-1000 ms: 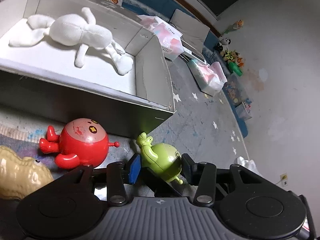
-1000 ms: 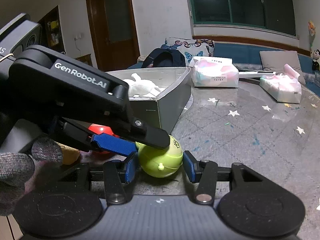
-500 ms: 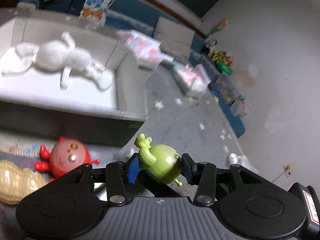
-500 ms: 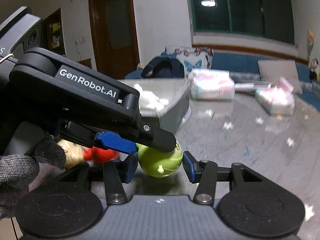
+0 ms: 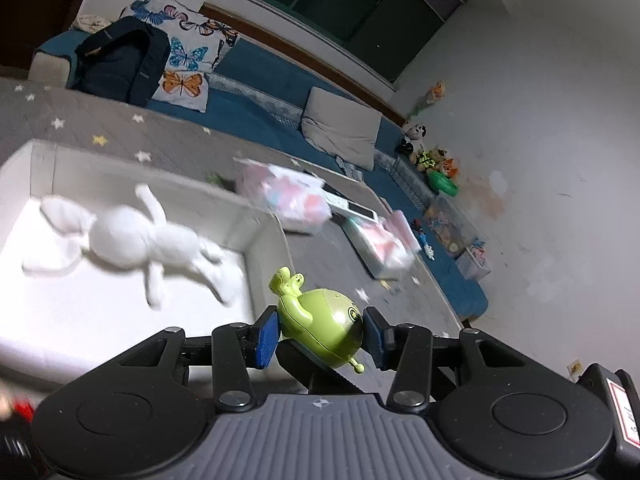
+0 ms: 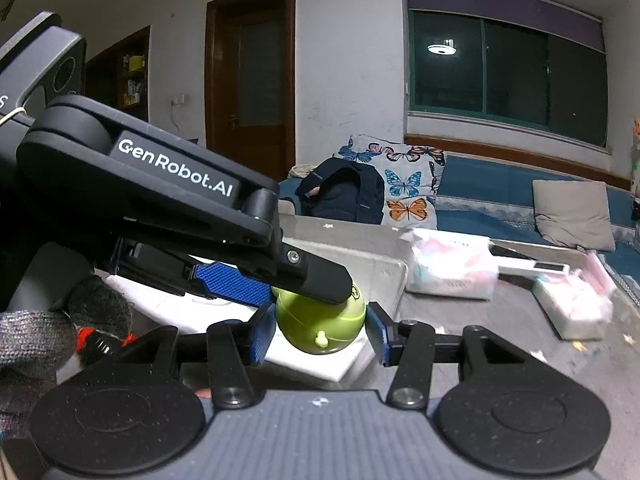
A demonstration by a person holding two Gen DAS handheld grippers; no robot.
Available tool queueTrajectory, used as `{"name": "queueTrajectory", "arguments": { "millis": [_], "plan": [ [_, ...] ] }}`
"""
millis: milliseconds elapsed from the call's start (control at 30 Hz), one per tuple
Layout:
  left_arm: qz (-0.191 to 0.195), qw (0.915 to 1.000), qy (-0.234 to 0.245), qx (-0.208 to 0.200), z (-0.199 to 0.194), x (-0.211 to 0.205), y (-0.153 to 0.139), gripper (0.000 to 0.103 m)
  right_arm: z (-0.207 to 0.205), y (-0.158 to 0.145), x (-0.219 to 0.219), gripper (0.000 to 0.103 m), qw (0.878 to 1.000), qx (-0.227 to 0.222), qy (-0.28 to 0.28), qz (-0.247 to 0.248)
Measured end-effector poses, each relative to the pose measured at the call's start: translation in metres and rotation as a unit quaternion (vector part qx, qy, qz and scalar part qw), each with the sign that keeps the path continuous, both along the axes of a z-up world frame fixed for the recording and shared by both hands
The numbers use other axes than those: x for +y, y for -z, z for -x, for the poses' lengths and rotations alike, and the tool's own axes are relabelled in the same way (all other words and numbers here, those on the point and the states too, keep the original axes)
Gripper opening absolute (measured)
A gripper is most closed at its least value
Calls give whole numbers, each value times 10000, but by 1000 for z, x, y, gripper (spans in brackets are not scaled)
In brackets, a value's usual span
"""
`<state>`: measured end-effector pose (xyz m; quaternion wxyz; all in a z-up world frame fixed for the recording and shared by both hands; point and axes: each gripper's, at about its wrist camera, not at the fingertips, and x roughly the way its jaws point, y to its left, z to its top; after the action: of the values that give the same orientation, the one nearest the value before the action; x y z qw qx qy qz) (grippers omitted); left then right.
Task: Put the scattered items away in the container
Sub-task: 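Lift the green toy with the left gripper and carry it over the box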
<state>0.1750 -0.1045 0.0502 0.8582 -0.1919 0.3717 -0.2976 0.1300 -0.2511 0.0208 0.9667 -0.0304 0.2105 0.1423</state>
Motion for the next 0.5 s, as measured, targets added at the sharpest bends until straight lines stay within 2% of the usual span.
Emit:
{"name": "queueTrajectory", "arguments": {
  "millis": [300, 500],
  "plan": [
    [27, 9995, 38, 312, -65, 13, 27, 48, -66, 22, 19, 49, 9992, 326, 241, 71],
    [30, 9986, 179, 500, -95, 11, 47, 48, -89, 37, 22, 49, 9969, 614, 415, 250]
  ]
}}
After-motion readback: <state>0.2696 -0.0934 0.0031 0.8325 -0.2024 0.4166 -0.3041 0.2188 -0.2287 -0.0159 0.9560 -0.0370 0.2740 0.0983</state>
